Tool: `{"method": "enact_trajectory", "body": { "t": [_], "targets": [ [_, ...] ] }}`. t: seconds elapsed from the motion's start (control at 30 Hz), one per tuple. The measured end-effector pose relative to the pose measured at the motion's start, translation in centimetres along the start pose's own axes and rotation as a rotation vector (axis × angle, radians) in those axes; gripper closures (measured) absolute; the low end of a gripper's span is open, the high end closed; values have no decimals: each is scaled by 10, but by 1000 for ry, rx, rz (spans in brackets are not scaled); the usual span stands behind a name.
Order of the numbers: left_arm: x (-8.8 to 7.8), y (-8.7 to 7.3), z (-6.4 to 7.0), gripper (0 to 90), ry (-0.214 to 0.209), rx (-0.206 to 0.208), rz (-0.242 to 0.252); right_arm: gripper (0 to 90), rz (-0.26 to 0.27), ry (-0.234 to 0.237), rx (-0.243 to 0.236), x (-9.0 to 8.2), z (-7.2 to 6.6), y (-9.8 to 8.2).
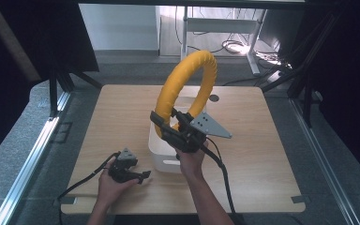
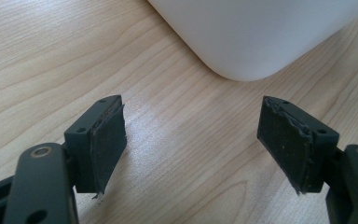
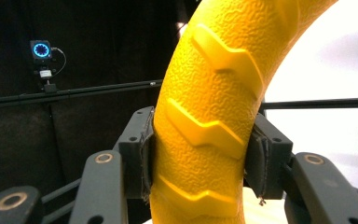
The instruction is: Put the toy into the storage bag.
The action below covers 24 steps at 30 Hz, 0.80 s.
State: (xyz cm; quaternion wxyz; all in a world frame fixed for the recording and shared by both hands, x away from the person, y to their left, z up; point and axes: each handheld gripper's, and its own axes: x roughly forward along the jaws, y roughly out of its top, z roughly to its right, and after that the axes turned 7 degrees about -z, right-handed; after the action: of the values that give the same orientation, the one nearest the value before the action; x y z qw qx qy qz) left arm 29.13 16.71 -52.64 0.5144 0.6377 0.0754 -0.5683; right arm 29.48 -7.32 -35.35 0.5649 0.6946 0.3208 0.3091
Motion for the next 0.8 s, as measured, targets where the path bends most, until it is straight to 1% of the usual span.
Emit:
{"method": "enact_trajectory", "body": {
  "t": [0.17,0.2,0.3,0.33,0.43,0.5,0.63,0.67,0.7,0.73,0.8],
  "targets": [
    [0,0,0,239,7,4,-1,500,-6,7,1,2,-2,-4],
    [0,0,0,239,8,4,-2,500,-23,24,-3,1,-3,-5],
    [0,0,0,239,13,4,-6,500,-29,29,-3,1,-3,-7],
    [0,0,0,239,24,12,-16,500,-12,13,7,2,-5,-9],
    [-1,0,-1,239,24,9,-12,500,-12,9,6,2,-6,-11],
    [0,0,0,239,19,5,-7,500,-15,8,9,2,-7,-13],
    [-1,0,0,239,23,6,-10,500,-26,5,15,3,-7,-19],
    [-1,0,0,239,23,5,-9,499,-28,5,30,3,-5,-22],
    [-1,0,0,239,23,5,-9,499,-28,5,30,3,-5,-22],
    [0,0,0,239,23,6,-11,499,-36,4,42,3,-4,-25],
    [0,0,0,239,21,5,-12,499,-40,-4,40,3,-2,-28]
  ]
}}
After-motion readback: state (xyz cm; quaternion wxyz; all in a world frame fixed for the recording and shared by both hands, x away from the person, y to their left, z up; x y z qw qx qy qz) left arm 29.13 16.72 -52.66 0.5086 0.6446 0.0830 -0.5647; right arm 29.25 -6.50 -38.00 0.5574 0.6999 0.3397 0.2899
